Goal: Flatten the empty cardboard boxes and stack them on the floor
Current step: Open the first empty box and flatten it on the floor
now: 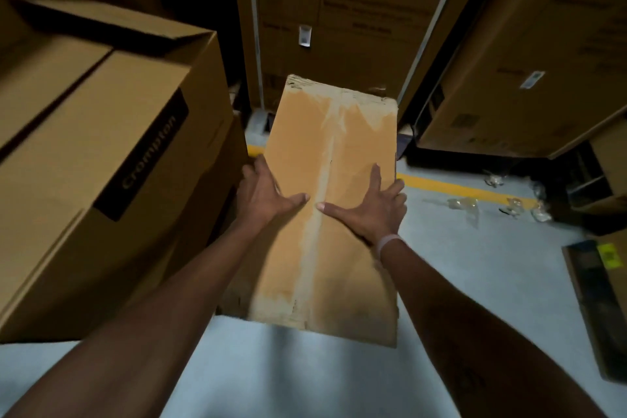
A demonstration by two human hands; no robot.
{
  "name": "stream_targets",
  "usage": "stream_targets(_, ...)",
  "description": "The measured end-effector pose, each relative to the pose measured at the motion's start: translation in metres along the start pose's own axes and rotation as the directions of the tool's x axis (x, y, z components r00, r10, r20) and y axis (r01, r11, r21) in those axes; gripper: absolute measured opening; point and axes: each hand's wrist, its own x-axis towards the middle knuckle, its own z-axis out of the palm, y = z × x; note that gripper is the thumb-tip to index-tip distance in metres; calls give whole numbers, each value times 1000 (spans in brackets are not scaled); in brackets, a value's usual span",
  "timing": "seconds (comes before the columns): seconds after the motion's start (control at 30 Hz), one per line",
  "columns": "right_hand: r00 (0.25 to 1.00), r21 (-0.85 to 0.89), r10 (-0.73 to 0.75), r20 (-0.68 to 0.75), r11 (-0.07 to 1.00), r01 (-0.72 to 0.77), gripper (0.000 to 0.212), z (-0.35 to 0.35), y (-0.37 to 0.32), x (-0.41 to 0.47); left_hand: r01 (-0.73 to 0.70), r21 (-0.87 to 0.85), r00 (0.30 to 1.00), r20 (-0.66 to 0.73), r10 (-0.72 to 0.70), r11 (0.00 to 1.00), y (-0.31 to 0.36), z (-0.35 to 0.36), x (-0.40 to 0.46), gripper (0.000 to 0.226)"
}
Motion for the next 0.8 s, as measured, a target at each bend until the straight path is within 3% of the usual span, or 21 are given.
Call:
stream_targets(0.17,1000,-112,-6,-24,994,4,161,3,10,45,-50,63,996,-64,54,997,17,33,32,120)
stream_targets(0.33,999,-187,-34,-30,982,28,160,28,40,62,9,68,992,127,-18,998,10,82,44,134)
stream_targets(0.43,999,-263,-16,41,964,26,167,61,56,67,-2,120,978,206,-23,993,-11,119,38,135)
stream_targets(0.6,997,-205,8,76,979,8,173,99,101,76,-111,248,993,70,97,962,-20,169,26,128)
stream_targets(0.8,996,-175,-15,82,984,29,167,105,117,78,-100,340,992,-33,119,935,-11,192,28,128)
